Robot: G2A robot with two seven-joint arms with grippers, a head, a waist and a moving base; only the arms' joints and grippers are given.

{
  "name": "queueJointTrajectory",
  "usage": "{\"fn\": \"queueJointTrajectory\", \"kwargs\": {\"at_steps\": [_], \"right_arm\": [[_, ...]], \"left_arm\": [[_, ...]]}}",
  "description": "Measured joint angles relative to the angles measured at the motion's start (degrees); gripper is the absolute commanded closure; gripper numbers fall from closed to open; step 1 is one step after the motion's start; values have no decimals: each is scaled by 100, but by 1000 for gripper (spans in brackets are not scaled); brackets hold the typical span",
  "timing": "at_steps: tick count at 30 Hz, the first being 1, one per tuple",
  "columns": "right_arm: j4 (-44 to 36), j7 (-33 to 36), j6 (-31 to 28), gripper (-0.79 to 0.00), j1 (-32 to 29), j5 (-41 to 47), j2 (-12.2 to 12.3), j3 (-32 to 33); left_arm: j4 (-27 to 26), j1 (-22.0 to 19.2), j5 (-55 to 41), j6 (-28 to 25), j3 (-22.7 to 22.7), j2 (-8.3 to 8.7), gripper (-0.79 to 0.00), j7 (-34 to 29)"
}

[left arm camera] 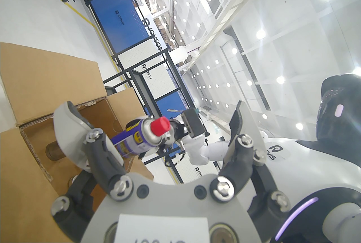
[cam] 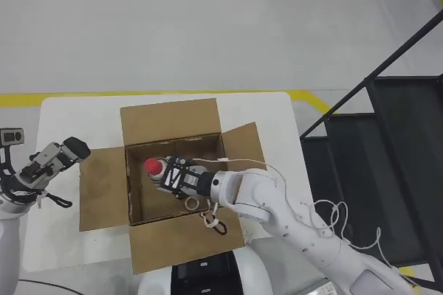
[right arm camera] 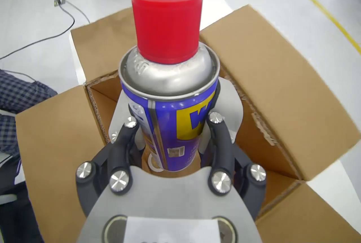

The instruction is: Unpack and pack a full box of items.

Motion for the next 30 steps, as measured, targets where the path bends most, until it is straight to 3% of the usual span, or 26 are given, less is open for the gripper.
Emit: {"fn": "queueJointTrajectory", "kwargs": {"at_steps": [11,12,14,15,21,24,30], "right_arm": [[1116,537,230,0,727,-926,-334,-927],[1200,576,252,-34,772,-934,-365,-974],[1407,672,286,-443,879,-881,-443,-1079],[1491,695,305,-785,929,-865,-479,-1124],[2024,805,429,-785,1193,-694,-724,-1401],[2163,647,425,-785,1259,-486,-821,-1424],[1924,47,4,-785,1116,73,-761,-994]], "left_arm": [[0,0,0,0,0,0,-785,0],[0,0,0,0,0,0,-785,0],[0,0,0,0,0,0,-785,0],[0,0,0,0,0,0,-785,0],[0,4,21,12,-5,0,-785,23],[7,68,287,81,-90,1,-785,331],[358,236,554,79,-447,18,-785,734]]}}
